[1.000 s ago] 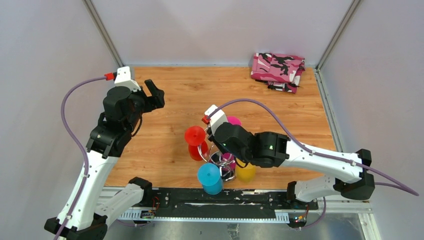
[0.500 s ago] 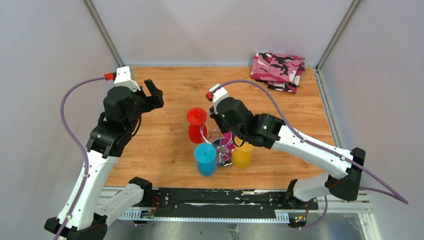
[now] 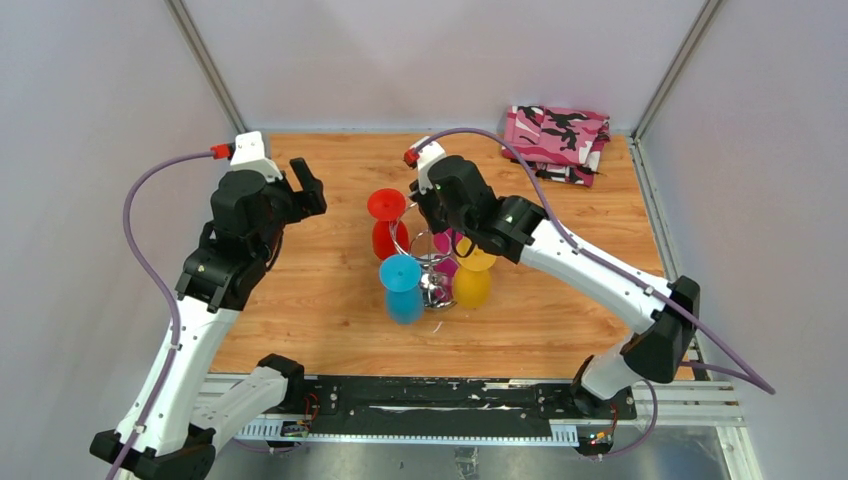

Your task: Take the wine glass off the wine glass rack

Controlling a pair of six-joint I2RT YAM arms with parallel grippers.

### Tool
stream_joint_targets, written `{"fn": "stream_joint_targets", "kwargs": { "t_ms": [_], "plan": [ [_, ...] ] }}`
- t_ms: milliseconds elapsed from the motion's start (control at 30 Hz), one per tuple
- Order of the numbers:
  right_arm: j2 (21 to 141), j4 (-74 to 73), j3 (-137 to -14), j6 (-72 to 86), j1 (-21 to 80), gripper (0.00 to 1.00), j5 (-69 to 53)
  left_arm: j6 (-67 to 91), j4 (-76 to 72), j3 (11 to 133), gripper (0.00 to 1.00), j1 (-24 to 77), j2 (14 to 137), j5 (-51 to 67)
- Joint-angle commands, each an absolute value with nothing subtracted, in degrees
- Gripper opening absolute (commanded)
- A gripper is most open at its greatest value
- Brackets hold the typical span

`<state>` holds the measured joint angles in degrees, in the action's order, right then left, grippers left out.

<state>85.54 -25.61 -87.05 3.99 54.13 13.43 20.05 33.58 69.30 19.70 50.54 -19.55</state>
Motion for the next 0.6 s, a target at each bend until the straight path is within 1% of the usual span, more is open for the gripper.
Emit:
{"fn": "stream_joint_targets", "kwargs": {
  "t_ms": [0, 233, 567],
  "plan": [
    [87.9, -19.4, -91.5, 2.5, 50.9, 0.0, 10.8, 19.3, 33.5, 68.0, 0.89, 20.0, 50.4, -21.6],
    [91.4, -19.2, -95.2, 2.0, 46.8, 0.0, 8.5, 18.7, 33.0, 66.7, 0.89, 20.0, 49.9, -22.7],
    [96.5, -20.2, -101.5, -1.9, 44.9, 0.0, 11.2, 19.0, 30.9, 64.9, 0.89, 20.0, 50.0, -22.7]
  ]
}}
